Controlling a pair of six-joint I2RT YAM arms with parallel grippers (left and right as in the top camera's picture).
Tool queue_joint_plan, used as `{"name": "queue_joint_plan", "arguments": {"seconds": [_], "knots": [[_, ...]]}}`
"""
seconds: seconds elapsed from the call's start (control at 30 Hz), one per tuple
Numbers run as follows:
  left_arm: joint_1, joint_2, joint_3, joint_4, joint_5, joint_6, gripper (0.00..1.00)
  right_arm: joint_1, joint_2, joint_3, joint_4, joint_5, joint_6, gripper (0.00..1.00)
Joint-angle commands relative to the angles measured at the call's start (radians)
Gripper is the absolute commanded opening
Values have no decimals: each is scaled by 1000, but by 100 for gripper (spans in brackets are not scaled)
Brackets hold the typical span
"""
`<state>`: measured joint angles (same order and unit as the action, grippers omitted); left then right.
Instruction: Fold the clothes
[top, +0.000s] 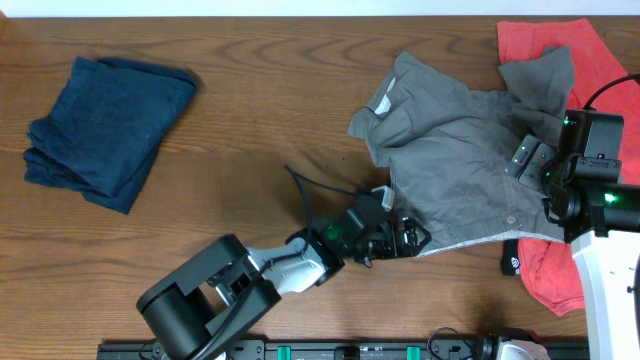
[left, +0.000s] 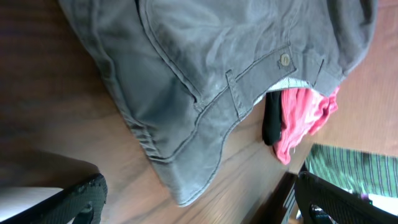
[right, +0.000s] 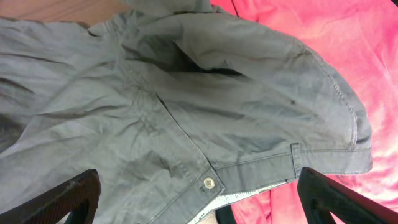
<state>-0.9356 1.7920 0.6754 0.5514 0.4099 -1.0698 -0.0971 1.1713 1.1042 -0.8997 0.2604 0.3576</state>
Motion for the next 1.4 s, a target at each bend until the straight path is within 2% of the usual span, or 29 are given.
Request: {"name": "queue_joint_plan", "arguments": {"seconds": [0.0,0.1,0.27,0.47,0.7,0.87,0.93,1.03,1.23,1.37], "knots": [[-43,38,-3,-3,-124,-70,99,-10,-4,7,-6,5,16,99],[-77,38,-3,38,-191,-74,95,-10,-4,7,-10,5,16,99],[-111,40,-3,45,-327,-119,95,-10,-4,7,-13,5,16,99],[-110,54,-3,49,-381,-141,95,-10,-4,7,-17,5,16,99],[-113,113,-3,97,-396,-230,86,-10,-4,7,-25,5,16,99],[-118,138,-3,128,-385,-230,77,-10,-4,7,-26,5,16,99],[-118,138,-3,128,-384,-230,71,-10,-4,7,-25,5,16,99],[-118,138,-3,126,-385,-229,56,-10,-4,7,-25,5,16,99],[-118,150,-3,121,-384,-230,33,-9,-5,7,-26,5,16,99],[-118,150,-3,120,-384,-230,14,-10,-4,7,-29,5,16,99]]}}
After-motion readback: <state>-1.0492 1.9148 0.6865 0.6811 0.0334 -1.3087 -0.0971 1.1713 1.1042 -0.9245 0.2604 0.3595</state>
